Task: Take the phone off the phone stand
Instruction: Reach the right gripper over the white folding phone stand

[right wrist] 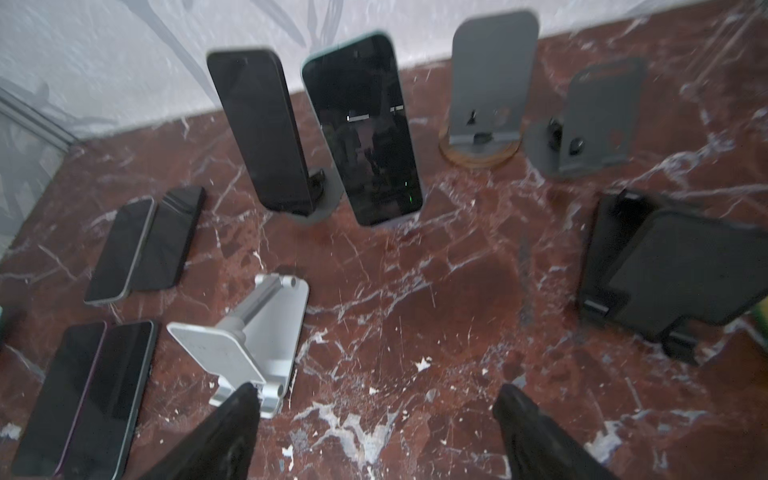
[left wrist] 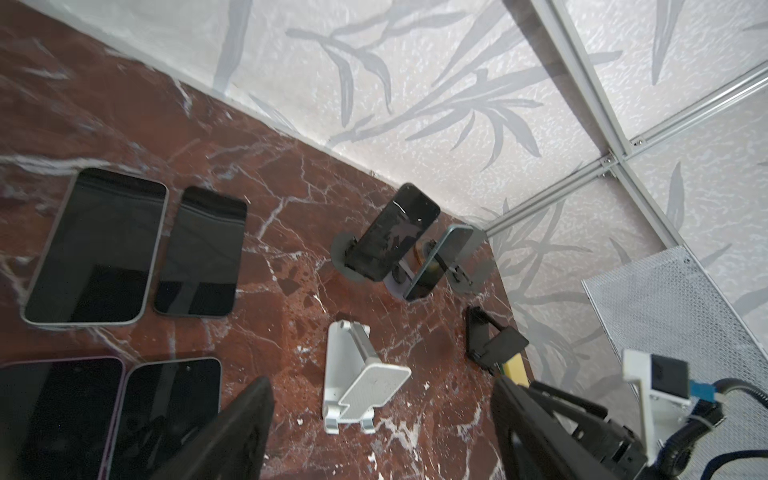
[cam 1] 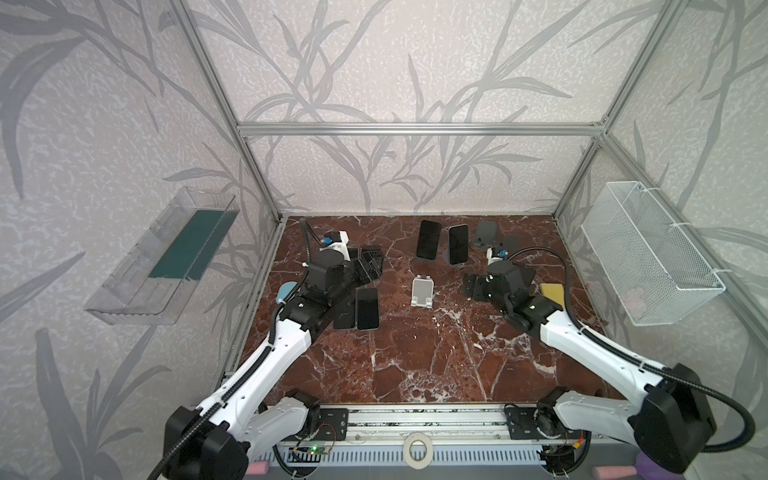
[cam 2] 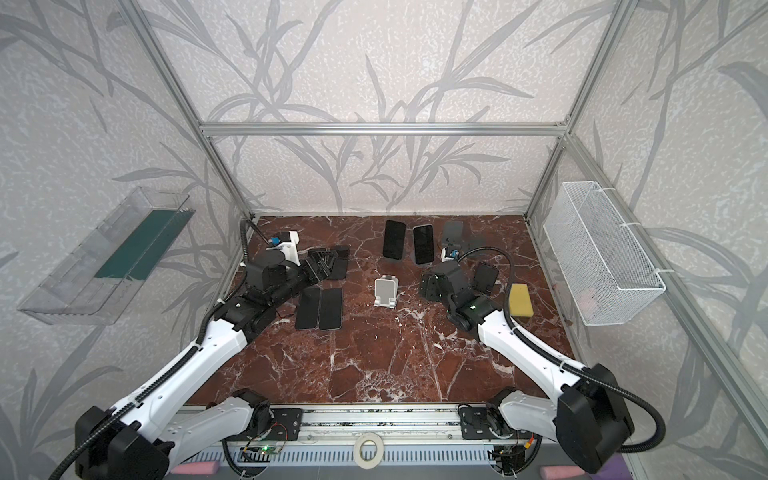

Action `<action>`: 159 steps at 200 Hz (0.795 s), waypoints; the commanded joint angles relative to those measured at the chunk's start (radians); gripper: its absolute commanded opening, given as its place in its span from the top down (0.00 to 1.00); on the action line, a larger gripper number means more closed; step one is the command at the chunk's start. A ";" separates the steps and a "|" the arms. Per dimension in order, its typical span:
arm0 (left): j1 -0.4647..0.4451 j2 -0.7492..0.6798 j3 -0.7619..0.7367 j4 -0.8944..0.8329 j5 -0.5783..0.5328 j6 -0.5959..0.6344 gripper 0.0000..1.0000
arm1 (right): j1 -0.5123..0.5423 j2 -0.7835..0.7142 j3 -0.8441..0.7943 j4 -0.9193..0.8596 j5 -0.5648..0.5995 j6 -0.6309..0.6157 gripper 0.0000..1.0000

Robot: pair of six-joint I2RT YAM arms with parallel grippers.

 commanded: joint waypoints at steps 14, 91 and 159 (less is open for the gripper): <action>0.002 -0.033 -0.027 -0.016 -0.162 0.029 0.15 | 0.104 0.004 0.026 -0.066 0.068 0.064 0.01; 0.019 -0.034 -0.026 -0.022 -0.170 0.025 0.15 | 0.253 0.199 0.216 -0.147 0.193 0.102 0.01; 0.027 -0.056 -0.027 -0.013 -0.145 0.010 0.15 | 0.258 0.537 0.482 -0.209 0.197 0.238 0.01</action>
